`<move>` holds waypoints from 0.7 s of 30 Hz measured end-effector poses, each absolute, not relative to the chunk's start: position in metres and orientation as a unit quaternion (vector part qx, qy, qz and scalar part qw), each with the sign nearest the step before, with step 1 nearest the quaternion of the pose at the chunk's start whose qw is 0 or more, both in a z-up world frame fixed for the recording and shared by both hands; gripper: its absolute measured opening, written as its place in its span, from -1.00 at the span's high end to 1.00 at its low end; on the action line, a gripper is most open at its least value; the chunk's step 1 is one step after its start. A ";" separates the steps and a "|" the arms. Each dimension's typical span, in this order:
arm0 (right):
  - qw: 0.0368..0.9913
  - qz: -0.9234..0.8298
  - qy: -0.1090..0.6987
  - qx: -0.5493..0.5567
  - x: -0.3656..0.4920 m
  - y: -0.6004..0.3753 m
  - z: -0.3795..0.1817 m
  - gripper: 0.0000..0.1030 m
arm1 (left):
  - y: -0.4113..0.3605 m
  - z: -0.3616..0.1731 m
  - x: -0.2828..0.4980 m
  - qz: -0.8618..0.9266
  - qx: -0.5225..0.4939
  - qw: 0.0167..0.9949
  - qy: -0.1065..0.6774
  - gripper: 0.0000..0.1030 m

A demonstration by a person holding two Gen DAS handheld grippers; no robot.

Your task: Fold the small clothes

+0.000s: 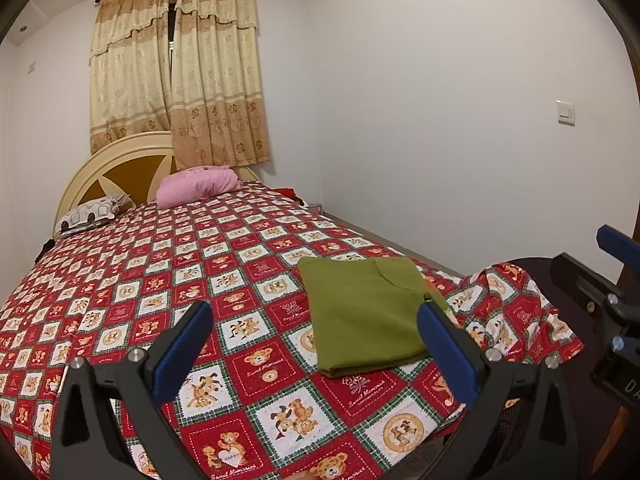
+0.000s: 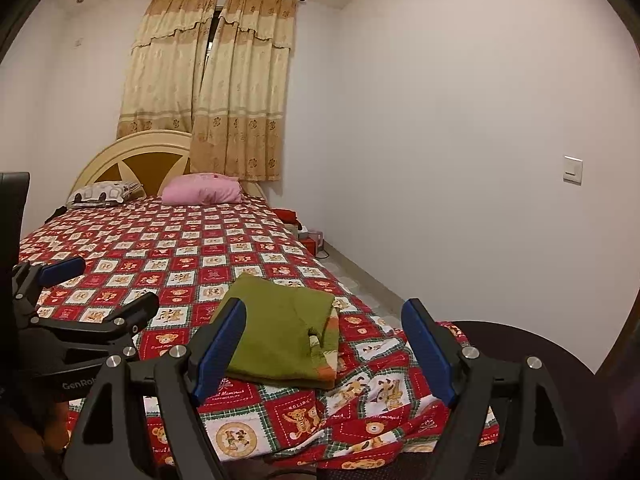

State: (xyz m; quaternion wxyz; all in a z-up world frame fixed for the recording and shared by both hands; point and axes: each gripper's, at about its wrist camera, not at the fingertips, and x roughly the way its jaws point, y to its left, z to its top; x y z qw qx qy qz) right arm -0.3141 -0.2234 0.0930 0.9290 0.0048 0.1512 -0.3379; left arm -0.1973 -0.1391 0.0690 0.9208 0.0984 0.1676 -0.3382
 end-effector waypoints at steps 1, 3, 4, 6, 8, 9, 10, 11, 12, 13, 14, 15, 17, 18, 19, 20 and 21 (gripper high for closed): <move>0.929 -0.338 0.152 0.005 -0.314 -0.224 0.093 -0.57 | -0.139 0.069 -0.197 -0.338 0.098 0.921 0.168 -1.00; 0.929 -0.337 0.151 0.006 -0.314 -0.225 0.093 -0.57 | -0.139 0.069 -0.198 -0.339 0.097 0.920 0.169 -1.00; 0.929 -0.338 0.151 0.007 -0.314 -0.225 0.093 -0.57 | -0.138 0.069 -0.198 -0.340 0.098 0.920 0.169 -1.00; 0.929 -0.339 0.151 0.006 -0.314 -0.225 0.093 -0.57 | -0.137 0.069 -0.198 -0.340 0.098 0.920 0.169 -1.00; 0.929 -0.338 0.151 0.006 -0.315 -0.226 0.093 -0.57 | -0.136 0.069 -0.198 -0.341 0.098 0.920 0.169 -1.00; 0.929 -0.338 0.151 0.006 -0.315 -0.226 0.093 -0.57 | -0.136 0.069 -0.198 -0.341 0.098 0.919 0.169 -1.00; 0.929 -0.339 0.151 0.006 -0.315 -0.225 0.093 -0.57 | -0.137 0.069 -0.198 -0.341 0.099 0.919 0.170 -1.00; 0.929 -0.339 0.151 0.006 -0.315 -0.225 0.093 -0.57 | -0.137 0.069 -0.198 -0.341 0.100 0.919 0.170 -1.00; 0.928 -0.339 0.152 0.006 -0.315 -0.225 0.093 -0.57 | -0.137 0.069 -0.198 -0.340 0.099 0.920 0.170 -1.00; 0.929 -0.339 0.152 0.006 -0.315 -0.226 0.093 -0.57 | -0.137 0.069 -0.198 -0.340 0.099 0.920 0.170 -1.00; 0.928 -0.339 0.152 0.006 -0.314 -0.225 0.093 -0.57 | -0.137 0.069 -0.198 -0.340 0.099 0.920 0.169 -1.00; 0.928 -0.339 0.152 0.006 -0.314 -0.225 0.093 -0.57 | -0.137 0.069 -0.198 -0.340 0.099 0.920 0.170 -1.00; 0.928 -0.340 0.152 0.006 -0.314 -0.225 0.093 -0.57 | -0.135 0.068 -0.198 -0.341 0.099 0.919 0.172 -1.00; 0.928 -0.340 0.152 0.006 -0.314 -0.225 0.093 -0.57 | -0.133 0.068 -0.197 -0.341 0.099 0.919 0.173 -1.00; 0.928 -0.339 0.152 0.007 -0.314 -0.225 0.093 -0.57 | -0.132 0.067 -0.196 -0.341 0.099 0.918 0.175 -1.00; 0.928 -0.340 0.153 0.007 -0.314 -0.225 0.092 -0.57 | -0.131 0.067 -0.195 -0.340 0.098 0.918 0.178 -1.00; 0.928 -0.340 0.153 0.008 -0.314 -0.225 0.092 -0.57 | -0.130 0.067 -0.193 -0.338 0.098 0.918 0.182 -1.00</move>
